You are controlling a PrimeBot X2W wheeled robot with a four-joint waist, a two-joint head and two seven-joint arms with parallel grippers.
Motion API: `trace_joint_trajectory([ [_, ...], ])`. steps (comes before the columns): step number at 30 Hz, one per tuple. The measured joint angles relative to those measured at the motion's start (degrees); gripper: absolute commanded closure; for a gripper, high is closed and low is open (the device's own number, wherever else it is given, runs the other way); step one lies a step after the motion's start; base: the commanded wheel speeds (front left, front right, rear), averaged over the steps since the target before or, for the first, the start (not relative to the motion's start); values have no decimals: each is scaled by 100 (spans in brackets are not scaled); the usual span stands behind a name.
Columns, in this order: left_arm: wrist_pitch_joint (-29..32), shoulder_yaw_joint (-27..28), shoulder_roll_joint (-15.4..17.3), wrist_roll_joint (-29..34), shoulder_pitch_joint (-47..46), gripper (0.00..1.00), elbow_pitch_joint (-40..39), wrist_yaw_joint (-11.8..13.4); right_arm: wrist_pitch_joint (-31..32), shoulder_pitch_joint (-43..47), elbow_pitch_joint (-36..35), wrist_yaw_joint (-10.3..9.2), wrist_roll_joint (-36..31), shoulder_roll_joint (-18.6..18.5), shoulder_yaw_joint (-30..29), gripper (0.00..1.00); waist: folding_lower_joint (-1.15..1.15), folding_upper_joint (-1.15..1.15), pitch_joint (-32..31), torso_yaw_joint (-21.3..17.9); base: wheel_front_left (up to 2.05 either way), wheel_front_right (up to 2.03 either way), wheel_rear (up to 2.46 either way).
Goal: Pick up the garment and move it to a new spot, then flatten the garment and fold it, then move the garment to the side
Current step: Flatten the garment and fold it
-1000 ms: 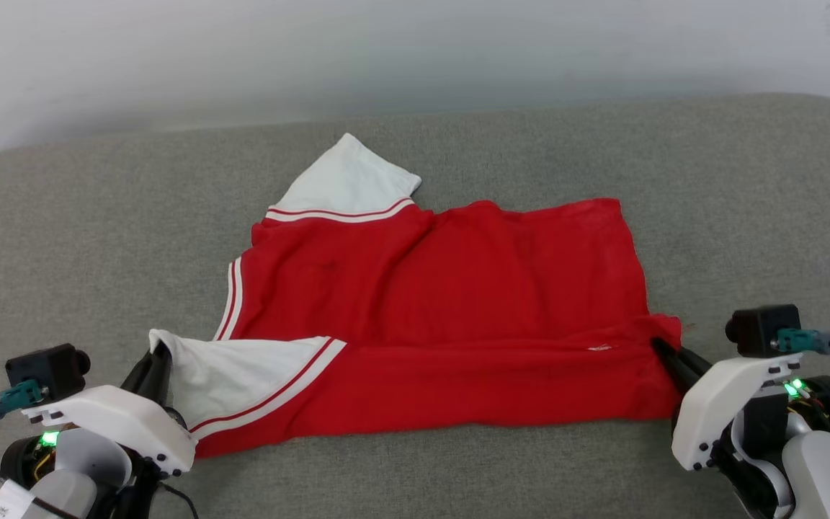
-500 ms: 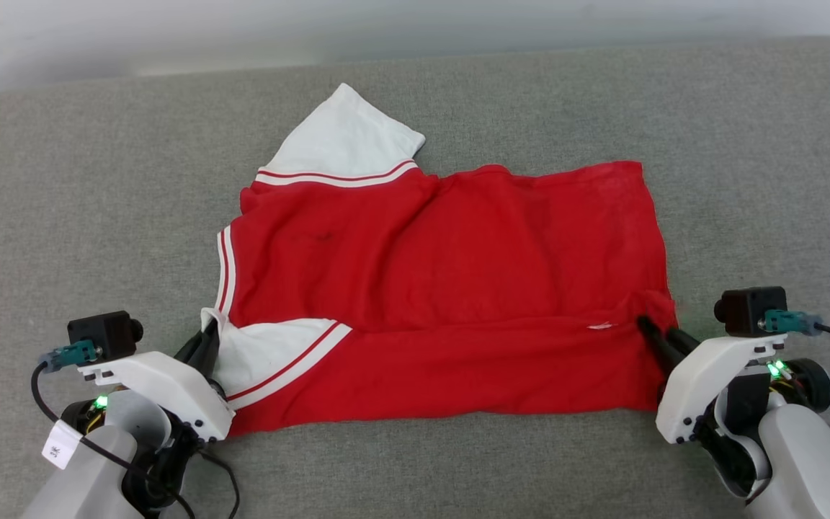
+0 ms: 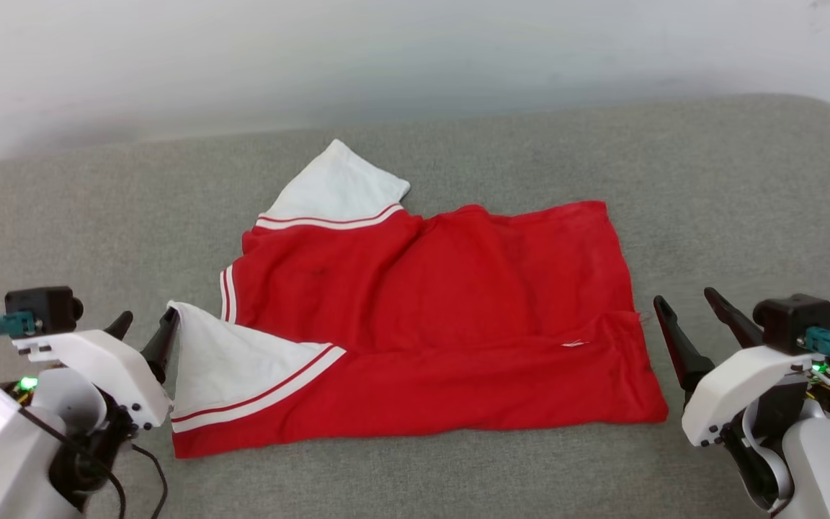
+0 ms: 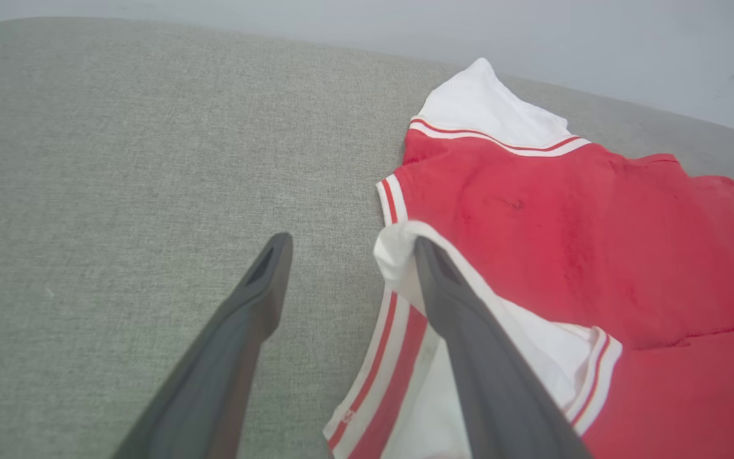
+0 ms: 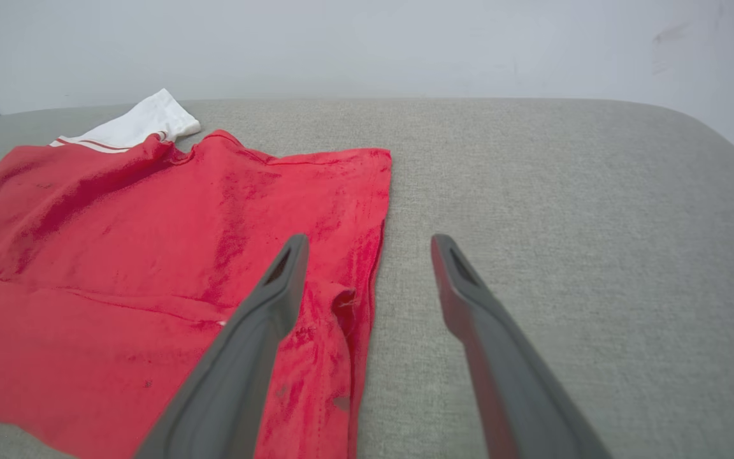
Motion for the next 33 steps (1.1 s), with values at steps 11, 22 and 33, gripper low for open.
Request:
trace_joint_trajectory([
  [11,2429,-233,1221,-505,364,0,-1526,466,458,676,-1217,0,-298,324,-437,0,0,0,-190,-256,0,0,0],
  [22,3524,-331,1378,-1234,937,0,-1779,990,604,750,-1813,0,-375,704,-488,0,0,0,463,-600,0,0,0],
  [33,3354,-407,907,-1358,858,100,-1379,677,397,694,-1897,0,-367,703,-528,0,-1,0,454,-594,0,0,0],
])
